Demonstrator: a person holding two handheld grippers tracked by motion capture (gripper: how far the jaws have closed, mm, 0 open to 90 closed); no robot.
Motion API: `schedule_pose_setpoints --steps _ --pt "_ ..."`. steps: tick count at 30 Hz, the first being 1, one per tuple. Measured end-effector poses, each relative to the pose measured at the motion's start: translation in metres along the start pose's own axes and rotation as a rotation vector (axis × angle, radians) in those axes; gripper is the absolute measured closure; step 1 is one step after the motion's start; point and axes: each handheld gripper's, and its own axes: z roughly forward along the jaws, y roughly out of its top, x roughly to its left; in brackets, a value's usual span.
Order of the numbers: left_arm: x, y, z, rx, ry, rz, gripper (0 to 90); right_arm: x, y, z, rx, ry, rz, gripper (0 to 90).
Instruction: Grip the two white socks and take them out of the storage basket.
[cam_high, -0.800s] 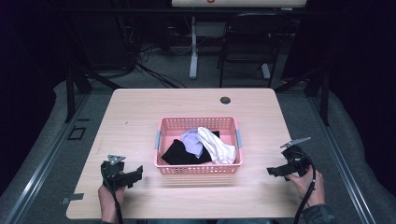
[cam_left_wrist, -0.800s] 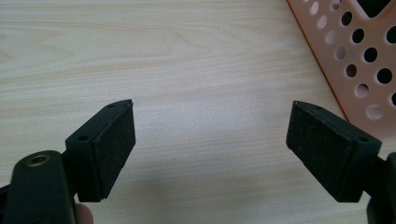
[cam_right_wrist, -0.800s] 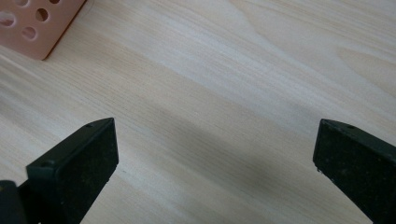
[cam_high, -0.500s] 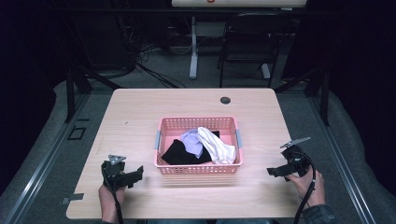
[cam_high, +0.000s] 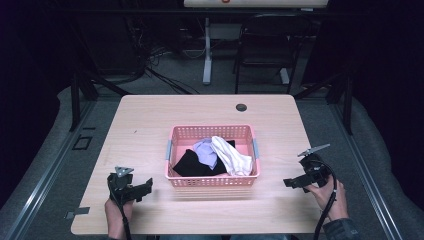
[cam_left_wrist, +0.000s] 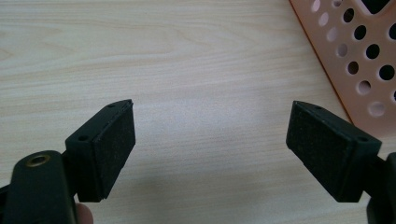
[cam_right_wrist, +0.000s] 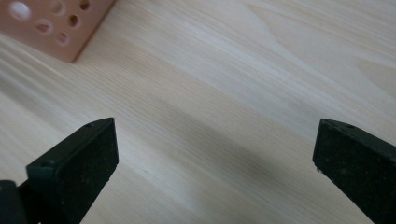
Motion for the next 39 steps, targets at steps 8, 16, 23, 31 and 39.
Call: schedule_pose_setpoints --steps 8,16,23,31,39 --pt "0.003 -0.002 -0.002 0.006 0.014 -0.016 15.7 0.006 0.015 -0.005 0.022 0.036 -0.018 0.0" --pt "0.005 -0.004 -0.004 0.007 0.019 -0.019 15.6 0.012 0.035 -0.011 0.029 0.032 -0.052 0.0" --pt "0.006 -0.005 -0.005 0.008 0.023 -0.02 15.7 0.025 0.062 -0.018 0.045 0.032 -0.12 0.0" --pt "0.005 -0.005 -0.004 0.01 0.022 -0.011 15.6 0.038 0.089 -0.027 0.065 0.046 -0.181 0.0" --pt "0.004 -0.005 -0.004 0.003 0.021 -0.013 15.7 0.053 0.117 -0.039 0.044 0.064 -0.222 0.0"
